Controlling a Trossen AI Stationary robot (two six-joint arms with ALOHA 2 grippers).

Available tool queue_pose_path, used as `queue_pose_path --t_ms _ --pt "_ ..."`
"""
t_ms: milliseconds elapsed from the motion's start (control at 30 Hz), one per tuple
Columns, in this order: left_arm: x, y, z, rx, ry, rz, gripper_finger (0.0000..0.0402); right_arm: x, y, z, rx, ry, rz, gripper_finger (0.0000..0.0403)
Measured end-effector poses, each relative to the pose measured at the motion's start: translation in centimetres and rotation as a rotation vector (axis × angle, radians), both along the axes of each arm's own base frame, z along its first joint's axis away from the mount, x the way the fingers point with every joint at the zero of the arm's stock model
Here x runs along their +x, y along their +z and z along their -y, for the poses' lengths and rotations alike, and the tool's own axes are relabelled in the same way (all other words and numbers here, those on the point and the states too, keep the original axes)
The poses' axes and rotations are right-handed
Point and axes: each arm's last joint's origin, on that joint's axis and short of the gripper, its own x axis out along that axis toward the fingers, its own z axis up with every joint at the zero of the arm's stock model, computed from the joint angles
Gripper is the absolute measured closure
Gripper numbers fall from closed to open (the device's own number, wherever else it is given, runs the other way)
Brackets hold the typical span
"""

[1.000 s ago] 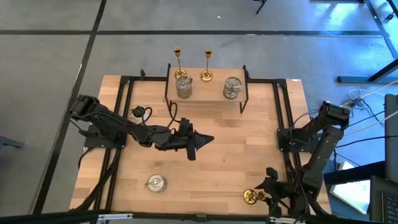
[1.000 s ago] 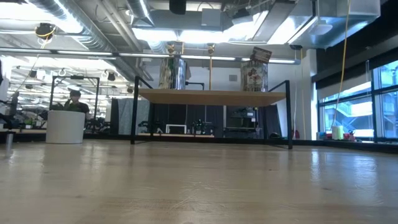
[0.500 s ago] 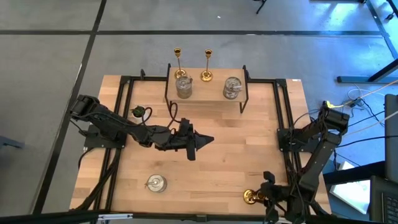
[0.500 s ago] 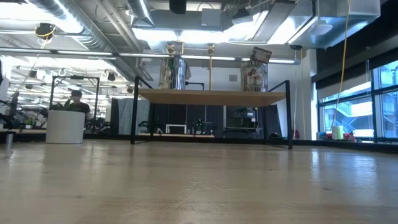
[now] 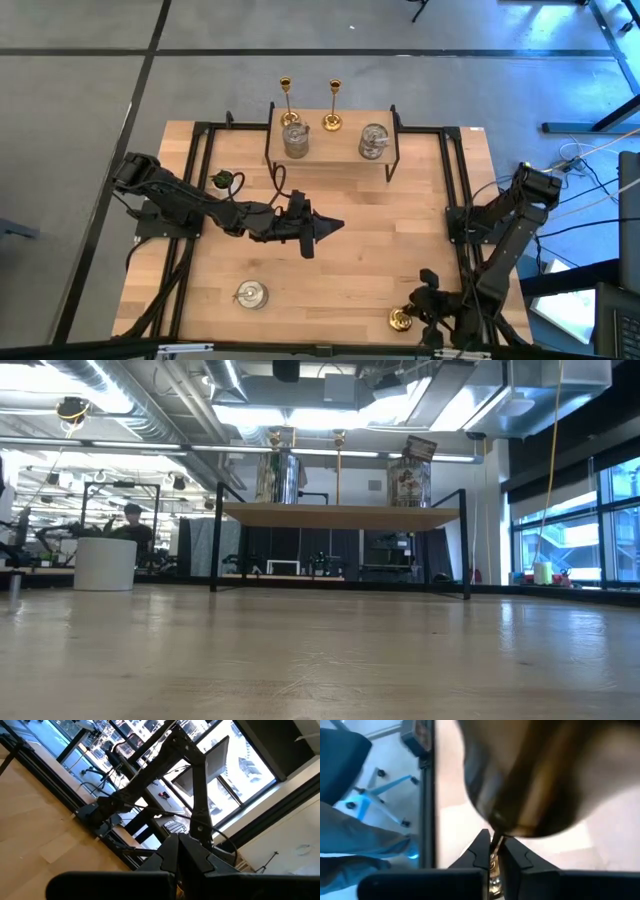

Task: Pick & Place candle stick holders
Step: Put the gold candle holder on the shelf aligned with the other gold candle holders

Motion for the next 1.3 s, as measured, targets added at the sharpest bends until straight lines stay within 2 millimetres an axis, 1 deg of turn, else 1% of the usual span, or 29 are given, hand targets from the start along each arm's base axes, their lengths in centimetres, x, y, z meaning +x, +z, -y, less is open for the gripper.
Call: queue_pose_path --t_ms 167,300,467,567,667,767,833,967,1033,1100,1200,1300 --pt "0.0 0.0 -0.3 0.017 0.034 -0.003 0.04 1.3 1.5 2.6 -0.102 -0.004 -0.01 0.0388" --pt "0.2 0.0 -0.9 0.016 0.051 -0.002 0.04 2.1 3.1 5.5 -0.158 -0.07 -0.017 0.0388" --pt "0.5 0.0 -1.9 0.015 0.035 0.0 0.04 3.7 6.4 10.1 -0.133 -0.231 0.083 0.0388" --pt "0.8 0.1 -3.3 0.016 0.028 0.008 0.04 4.9 8.6 13.1 -0.076 -0.298 0.128 0.0388" --pt "1.1 0.1 -4.9 0.026 -0.012 0.011 0.04 6.3 10.9 15.3 -0.02 -0.315 0.183 0.0388" --pt "1.3 0.3 -6.8 0.074 -0.087 0.014 0.04 7.6 12.9 16.7 0.02 -0.274 0.234 0.0388" --pt "1.1 0.8 -7.8 0.147 -0.139 0.039 0.04 8.2 13.7 17.6 0.026 -0.243 0.257 0.0388" --pt "-0.1 2.6 -10.2 0.275 -0.246 0.108 0.04 8.7 15.0 18.9 0.039 -0.263 0.295 0.0388" --pt "-0.9 3.5 -11.5 0.326 -0.33 0.141 0.04 8.7 16.1 19.3 0.049 -0.264 0.325 0.0388" --pt "-1.7 4.4 -12.8 0.359 -0.377 0.167 0.04 8.8 17.5 19.7 0.044 -0.244 0.361 0.0388" --pt "-2.8 5.7 -14.3 0.404 -0.366 0.178 0.04 8.7 19.6 20.4 0.015 -0.234 0.425 0.0388" --pt "-3.4 6.6 -15.4 0.462 -0.323 0.118 0.04 8.6 21.5 21.6 -0.025 -0.255 0.485 0.0388"
